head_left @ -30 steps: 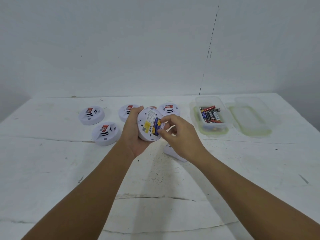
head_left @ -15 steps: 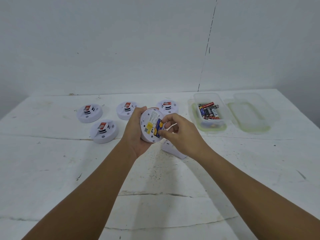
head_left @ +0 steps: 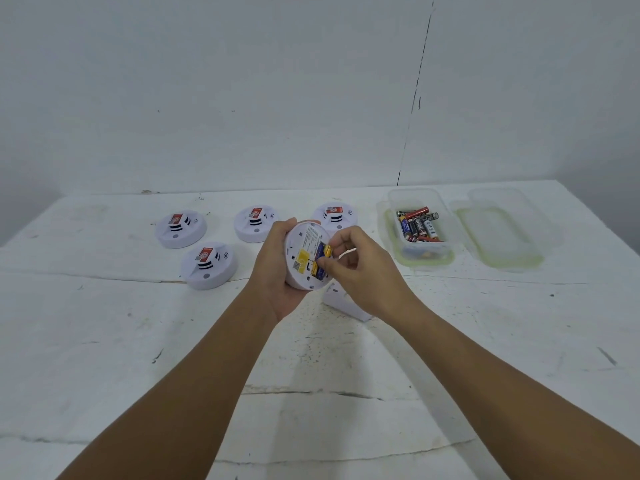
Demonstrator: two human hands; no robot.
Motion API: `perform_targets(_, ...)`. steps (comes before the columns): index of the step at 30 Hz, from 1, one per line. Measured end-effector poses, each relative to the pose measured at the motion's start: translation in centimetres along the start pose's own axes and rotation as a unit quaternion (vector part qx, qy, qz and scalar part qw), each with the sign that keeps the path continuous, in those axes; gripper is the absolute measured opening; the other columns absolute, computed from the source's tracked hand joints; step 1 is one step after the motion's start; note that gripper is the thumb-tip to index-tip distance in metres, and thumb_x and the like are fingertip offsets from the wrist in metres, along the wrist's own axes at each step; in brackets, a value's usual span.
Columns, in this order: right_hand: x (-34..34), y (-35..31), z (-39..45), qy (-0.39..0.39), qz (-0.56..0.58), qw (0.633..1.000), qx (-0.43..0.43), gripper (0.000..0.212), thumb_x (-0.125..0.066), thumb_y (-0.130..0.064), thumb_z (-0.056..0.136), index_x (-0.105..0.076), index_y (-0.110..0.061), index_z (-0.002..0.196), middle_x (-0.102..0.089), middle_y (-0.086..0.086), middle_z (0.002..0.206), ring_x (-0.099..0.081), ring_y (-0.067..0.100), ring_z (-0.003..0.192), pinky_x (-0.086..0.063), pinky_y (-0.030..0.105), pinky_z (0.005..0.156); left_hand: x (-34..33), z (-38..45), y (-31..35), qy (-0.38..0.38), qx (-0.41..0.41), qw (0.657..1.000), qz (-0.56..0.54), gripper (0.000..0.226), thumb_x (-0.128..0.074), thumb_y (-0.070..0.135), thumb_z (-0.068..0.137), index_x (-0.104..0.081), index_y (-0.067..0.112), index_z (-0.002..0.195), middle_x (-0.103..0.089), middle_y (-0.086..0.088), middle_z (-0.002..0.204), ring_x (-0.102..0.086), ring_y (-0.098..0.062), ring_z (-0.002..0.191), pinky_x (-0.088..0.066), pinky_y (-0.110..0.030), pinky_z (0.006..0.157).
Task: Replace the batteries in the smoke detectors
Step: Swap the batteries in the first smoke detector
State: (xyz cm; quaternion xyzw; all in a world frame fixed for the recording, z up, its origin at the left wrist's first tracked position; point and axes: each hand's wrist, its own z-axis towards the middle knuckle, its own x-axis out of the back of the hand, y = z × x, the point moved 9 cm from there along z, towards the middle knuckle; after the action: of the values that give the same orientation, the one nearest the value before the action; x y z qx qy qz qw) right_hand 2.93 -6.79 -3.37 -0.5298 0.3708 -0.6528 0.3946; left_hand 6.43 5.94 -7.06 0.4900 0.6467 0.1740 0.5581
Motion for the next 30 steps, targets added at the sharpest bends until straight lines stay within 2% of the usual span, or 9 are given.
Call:
perform_targets(6,-0.1,1.1,-0.3,0.043,0.094,0.993,-0.057,0.017,-0.072,-0.022,0.098,-0.056,-0.022,0.103,-0.067,-0.001,0.09,-0.067,0.006,0.073,-0.053,0.024,0.06,-0.6,0.0,-0.1,0.003,0.001,1.0,0.002,0.046,-0.047,0.047,0.101,-0.083,0.02,0.092,-0.075,-0.012,0.104,-0.068,-0.026,0.088,-0.052,-0.043,0.087)
perform_targets(9,0.6,1.6,-0.5,0.092,0.179,0.975,-0.096,0.016,-0.069,-0.016,0.098,-0.059,-0.022,0.109,-0.068,0.0,0.092,-0.065,-0.003,0.069,-0.05,0.018,0.058,-0.5,0.0,-0.2,0.012,0.004,1.0,-0.009,0.046,-0.047,0.047,0.101,-0.082,0.018,0.091,-0.075,-0.013,0.101,-0.068,-0.029,0.089,-0.052,-0.045,0.089)
perform_targets(12,2.1,1.2,-0.4,0.13,0.215,0.963,-0.096,0.016,-0.061,-0.011,0.096,-0.065,-0.023,0.106,-0.071,0.001,0.094,-0.073,0.007,0.082,-0.058,0.028,0.076,-0.1,-0.1,0.0,0.021,-0.003,1.0,-0.011,0.043,-0.047,0.047,0.101,-0.078,0.017,0.097,-0.073,-0.015,0.101,-0.064,-0.033,0.094,-0.051,-0.045,0.089)
perform_targets(14,2.4,1.0,-0.2,0.119,0.231,0.96,-0.102,0.013,-0.056,-0.012,0.099,-0.066,-0.021,0.1,-0.064,-0.001,0.085,-0.069,0.013,0.074,-0.057,0.034,0.079,0.1,-0.1,0.2,0.025,-0.007,1.0,-0.011,0.042,-0.048,0.046,0.101,-0.078,0.017,0.097,-0.073,-0.014,0.099,-0.063,-0.034,0.094,-0.051,-0.045,0.088)
perform_targets(17,2.1,1.1,-0.2,0.07,0.123,0.983,-0.122,0.017,-0.048,-0.021,0.102,-0.06,-0.021,0.09,-0.049,-0.006,0.071,-0.045,0.013,0.063,-0.04,0.031,0.062,0.1,-0.1,0.3,0.026,-0.005,1.0,-0.01,0.039,-0.049,0.046,0.1,-0.076,0.018,0.101,-0.069,-0.015,0.104,-0.06,-0.034,0.099,-0.05,-0.046,0.091)
perform_targets(20,1.2,0.6,-0.3,0.022,-0.001,0.997,-0.07,0.013,-0.053,-0.028,0.102,-0.061,-0.024,0.092,-0.055,-0.008,0.071,-0.044,0.005,0.054,-0.038,0.024,0.051,-0.2,-0.1,0.4,0.016,-0.007,1.0,-0.006,0.04,-0.048,0.046,0.101,-0.077,0.018,0.097,-0.071,-0.012,0.103,-0.064,-0.029,0.09,-0.05,-0.044,0.09)
perform_targets(22,1.1,-0.1,-0.4,0.032,-0.066,0.997,-0.002,0.004,-0.063,-0.032,0.1,-0.067,-0.03,0.102,-0.062,-0.008,0.077,-0.051,0.001,0.057,-0.036,0.013,0.053,-0.2,0.0,0.5,0.009,-0.008,1.0,-0.003,0.043,-0.048,0.046,0.101,-0.08,0.019,0.093,-0.073,-0.011,0.101,-0.066,-0.025,0.085,-0.051,-0.041,0.085)
perform_targets(24,0.8,-0.7,-0.5,0.037,-0.108,0.992,0.051,0.017,-0.071,-0.032,0.097,-0.071,-0.031,0.114,-0.067,-0.008,0.086,-0.053,-0.006,0.067,-0.035,0.011,0.059,-0.1,0.1,0.5,0.009,-0.007,1.0,-0.004,0.046,-0.047,0.047,0.101,-0.082,0.02,0.09,-0.074,-0.009,0.099,-0.065,-0.023,0.083,-0.051,-0.037,0.077)
perform_targets(30,0.5,-0.9,-0.1,0.018,-0.097,0.992,0.072,0.037,-0.084,-0.036,0.086,-0.073,-0.03,0.121,-0.07,-0.015,0.106,-0.06,-0.002,0.097,-0.039,0.007,0.073,0.3,0.0,0.8,0.016,-0.008,1.0,-0.004,0.047,-0.047,0.049,0.102,-0.083,0.02,0.091,-0.075,-0.01,0.101,-0.068,-0.026,0.091,-0.054,-0.037,0.073)
